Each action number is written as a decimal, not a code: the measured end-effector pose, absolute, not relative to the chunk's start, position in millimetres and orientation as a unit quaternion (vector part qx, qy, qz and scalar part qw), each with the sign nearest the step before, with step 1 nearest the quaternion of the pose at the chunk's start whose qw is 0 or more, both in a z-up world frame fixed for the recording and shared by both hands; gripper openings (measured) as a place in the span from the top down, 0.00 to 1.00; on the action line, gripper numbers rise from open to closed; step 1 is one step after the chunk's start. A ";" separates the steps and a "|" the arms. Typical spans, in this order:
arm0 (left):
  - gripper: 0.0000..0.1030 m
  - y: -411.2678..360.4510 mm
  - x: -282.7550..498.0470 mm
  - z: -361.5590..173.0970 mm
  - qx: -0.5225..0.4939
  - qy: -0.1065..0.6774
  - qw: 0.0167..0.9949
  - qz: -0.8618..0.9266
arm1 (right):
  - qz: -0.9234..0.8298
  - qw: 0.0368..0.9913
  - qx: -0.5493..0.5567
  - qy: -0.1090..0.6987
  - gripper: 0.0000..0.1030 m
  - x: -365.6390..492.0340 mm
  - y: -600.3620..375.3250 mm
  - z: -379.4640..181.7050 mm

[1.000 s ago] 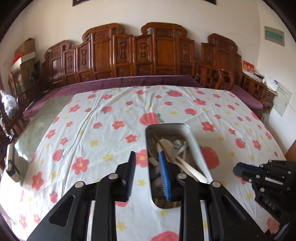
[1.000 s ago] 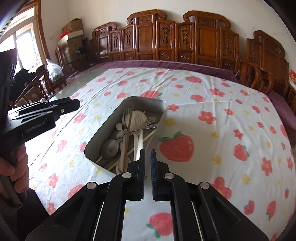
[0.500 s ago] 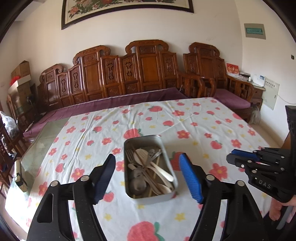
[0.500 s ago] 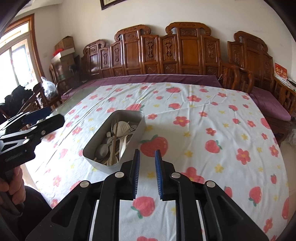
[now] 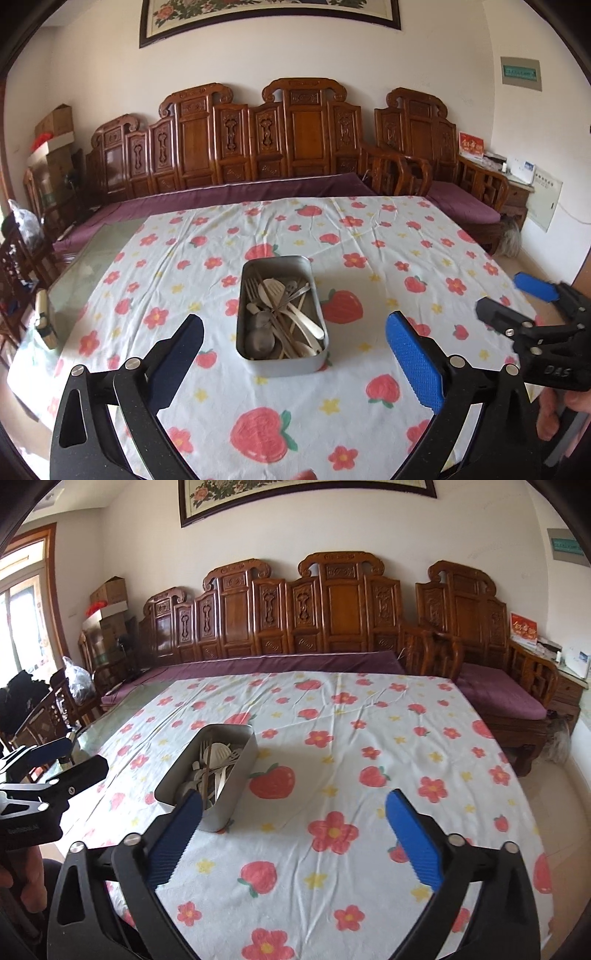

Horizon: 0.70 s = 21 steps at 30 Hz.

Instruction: Organize utensils

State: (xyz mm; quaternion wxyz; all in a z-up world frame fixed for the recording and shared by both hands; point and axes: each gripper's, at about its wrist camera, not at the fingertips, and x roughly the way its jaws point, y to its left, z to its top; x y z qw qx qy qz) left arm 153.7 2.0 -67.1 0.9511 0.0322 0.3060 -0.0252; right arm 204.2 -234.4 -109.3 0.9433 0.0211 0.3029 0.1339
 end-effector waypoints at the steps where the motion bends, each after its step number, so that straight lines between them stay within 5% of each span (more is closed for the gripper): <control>1: 0.08 0.6 150.5 -65.7 0.034 0.306 0.951 -0.026 | 0.132 0.944 0.019 0.301 0.03 201.1 -235.2 -107.1; 21: 0.08 -3.9 101.5 -18.8 0.014 0.279 0.960 -0.012 | 0.118 0.962 0.032 0.244 0.03 130.5 -260.6 -52.6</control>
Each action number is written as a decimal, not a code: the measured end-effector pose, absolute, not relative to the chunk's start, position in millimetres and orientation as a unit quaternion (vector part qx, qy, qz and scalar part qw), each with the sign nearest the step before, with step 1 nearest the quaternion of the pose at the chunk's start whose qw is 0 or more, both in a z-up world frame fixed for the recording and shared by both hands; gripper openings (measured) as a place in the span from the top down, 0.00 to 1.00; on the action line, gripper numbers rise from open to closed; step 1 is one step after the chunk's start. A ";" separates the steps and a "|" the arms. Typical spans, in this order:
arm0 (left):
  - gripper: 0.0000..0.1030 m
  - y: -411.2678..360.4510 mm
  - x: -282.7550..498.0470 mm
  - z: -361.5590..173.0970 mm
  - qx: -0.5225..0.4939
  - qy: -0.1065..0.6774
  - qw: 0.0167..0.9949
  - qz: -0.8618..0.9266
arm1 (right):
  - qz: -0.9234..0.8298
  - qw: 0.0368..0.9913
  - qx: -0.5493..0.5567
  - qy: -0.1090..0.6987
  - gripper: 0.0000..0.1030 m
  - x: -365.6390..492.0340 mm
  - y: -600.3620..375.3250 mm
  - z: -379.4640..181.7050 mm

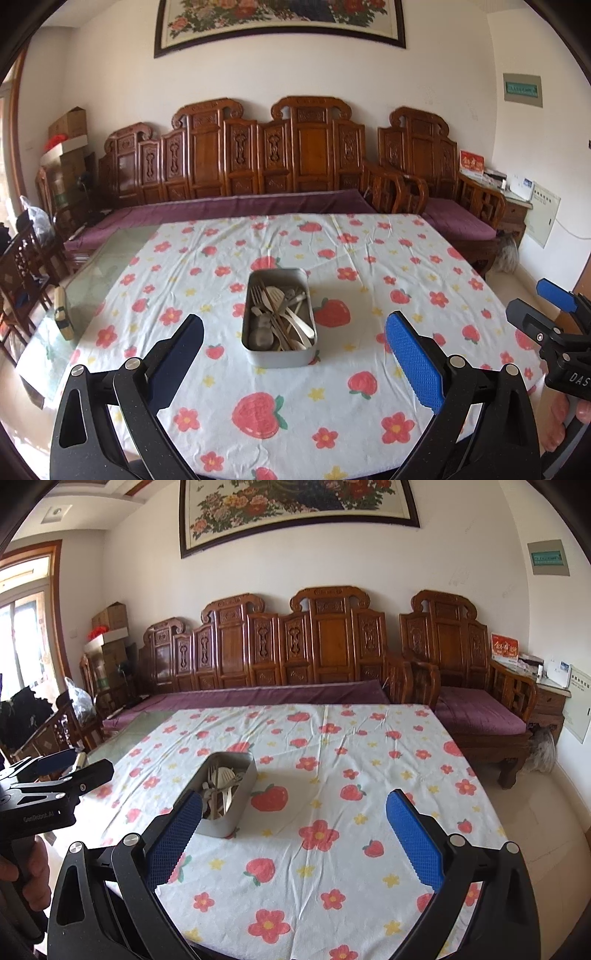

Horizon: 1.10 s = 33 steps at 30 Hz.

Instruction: Organize utensils

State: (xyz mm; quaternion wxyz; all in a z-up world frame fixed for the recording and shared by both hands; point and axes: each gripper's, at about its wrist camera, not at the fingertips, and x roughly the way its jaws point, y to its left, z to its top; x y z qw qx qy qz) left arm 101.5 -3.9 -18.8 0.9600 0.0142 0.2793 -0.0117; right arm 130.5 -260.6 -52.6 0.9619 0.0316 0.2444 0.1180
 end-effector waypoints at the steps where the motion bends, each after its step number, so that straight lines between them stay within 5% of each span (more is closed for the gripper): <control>1: 0.08 -3.3 99.4 -14.8 0.014 0.275 0.961 -0.010 | 0.118 0.963 0.031 0.241 0.03 128.2 -261.0 -48.7; 16: 0.08 2.6 58.8 48.9 0.017 0.196 0.980 0.011 | 0.114 0.980 0.033 0.157 0.03 85.9 -264.7 23.1; 33: 0.08 -1.5 43.8 58.3 0.020 0.178 0.984 0.004 | 0.120 0.981 0.031 0.148 0.03 70.1 -258.3 30.3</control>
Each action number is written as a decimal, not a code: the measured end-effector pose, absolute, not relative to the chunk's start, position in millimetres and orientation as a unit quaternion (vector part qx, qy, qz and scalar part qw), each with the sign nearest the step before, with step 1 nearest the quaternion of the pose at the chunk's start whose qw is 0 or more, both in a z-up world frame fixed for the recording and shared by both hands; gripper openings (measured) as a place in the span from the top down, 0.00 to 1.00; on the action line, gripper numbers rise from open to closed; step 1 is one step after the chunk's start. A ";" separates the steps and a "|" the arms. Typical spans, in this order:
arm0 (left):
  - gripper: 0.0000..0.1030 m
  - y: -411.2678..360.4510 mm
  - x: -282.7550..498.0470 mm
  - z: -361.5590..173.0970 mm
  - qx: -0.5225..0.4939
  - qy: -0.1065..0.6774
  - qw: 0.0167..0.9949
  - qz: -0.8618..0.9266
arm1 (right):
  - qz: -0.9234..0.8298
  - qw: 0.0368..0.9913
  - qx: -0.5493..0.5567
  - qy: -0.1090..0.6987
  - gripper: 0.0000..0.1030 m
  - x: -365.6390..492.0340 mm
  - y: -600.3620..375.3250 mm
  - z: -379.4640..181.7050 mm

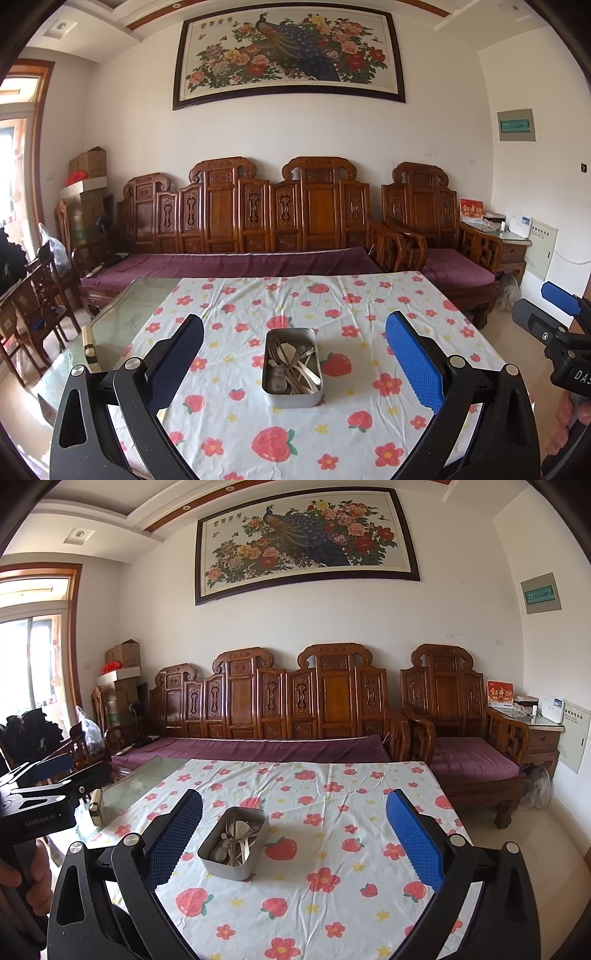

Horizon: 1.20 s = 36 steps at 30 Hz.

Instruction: Organize utensils

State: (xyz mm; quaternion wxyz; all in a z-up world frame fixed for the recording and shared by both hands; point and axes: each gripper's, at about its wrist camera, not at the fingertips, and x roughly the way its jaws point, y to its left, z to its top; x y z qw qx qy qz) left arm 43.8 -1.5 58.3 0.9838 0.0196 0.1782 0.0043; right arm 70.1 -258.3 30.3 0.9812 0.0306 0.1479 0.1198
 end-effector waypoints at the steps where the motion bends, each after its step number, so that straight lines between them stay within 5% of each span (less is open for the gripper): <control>1: 0.08 -2.1 43.1 58.6 0.019 0.179 0.984 0.004 | 0.120 0.981 0.030 0.148 0.03 69.8 -258.1 30.2; 36: 0.08 -7.7 36.9 58.7 0.012 0.179 0.984 0.003 | 0.112 0.982 0.028 0.151 0.03 72.4 -258.2 22.1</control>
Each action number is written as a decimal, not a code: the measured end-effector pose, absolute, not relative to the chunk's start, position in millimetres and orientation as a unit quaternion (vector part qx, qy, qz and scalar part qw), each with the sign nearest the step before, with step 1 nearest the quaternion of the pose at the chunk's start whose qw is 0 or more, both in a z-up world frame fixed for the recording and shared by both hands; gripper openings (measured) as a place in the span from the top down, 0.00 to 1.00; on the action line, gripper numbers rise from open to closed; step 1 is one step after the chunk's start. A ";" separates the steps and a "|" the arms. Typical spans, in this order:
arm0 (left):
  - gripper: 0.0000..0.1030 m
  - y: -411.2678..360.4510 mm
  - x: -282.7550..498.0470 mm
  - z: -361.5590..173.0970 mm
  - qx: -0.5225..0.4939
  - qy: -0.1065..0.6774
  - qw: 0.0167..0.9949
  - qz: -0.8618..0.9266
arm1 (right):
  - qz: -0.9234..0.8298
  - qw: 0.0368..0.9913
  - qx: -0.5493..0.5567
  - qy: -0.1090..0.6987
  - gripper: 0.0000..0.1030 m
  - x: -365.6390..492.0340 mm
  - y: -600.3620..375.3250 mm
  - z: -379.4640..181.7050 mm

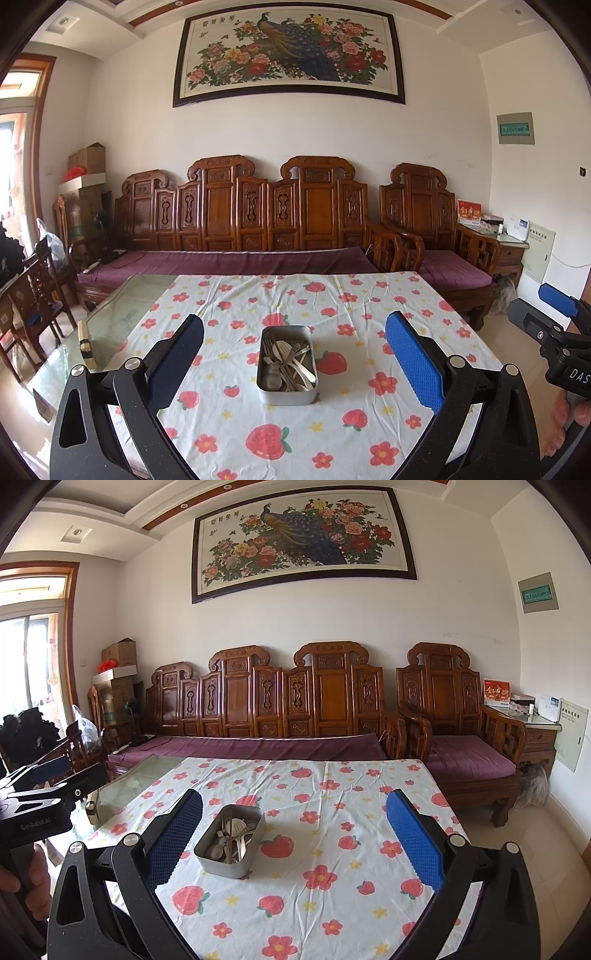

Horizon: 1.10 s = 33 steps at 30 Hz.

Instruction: Organize utensils

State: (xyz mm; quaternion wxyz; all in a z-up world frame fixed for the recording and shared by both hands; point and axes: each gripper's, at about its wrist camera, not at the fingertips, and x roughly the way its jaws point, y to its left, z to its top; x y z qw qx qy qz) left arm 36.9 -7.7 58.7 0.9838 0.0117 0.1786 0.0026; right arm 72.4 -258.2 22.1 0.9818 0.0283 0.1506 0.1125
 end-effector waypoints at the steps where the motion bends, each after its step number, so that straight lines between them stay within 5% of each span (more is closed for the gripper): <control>1: 0.08 -7.9 37.2 58.7 0.012 0.178 0.984 0.004 | 0.112 0.982 0.028 0.151 0.03 72.6 -258.2 22.4; 33: 0.08 -9.5 37.5 56.6 0.009 0.179 0.984 0.006 | 0.114 0.982 0.028 0.151 0.03 72.7 -255.1 20.2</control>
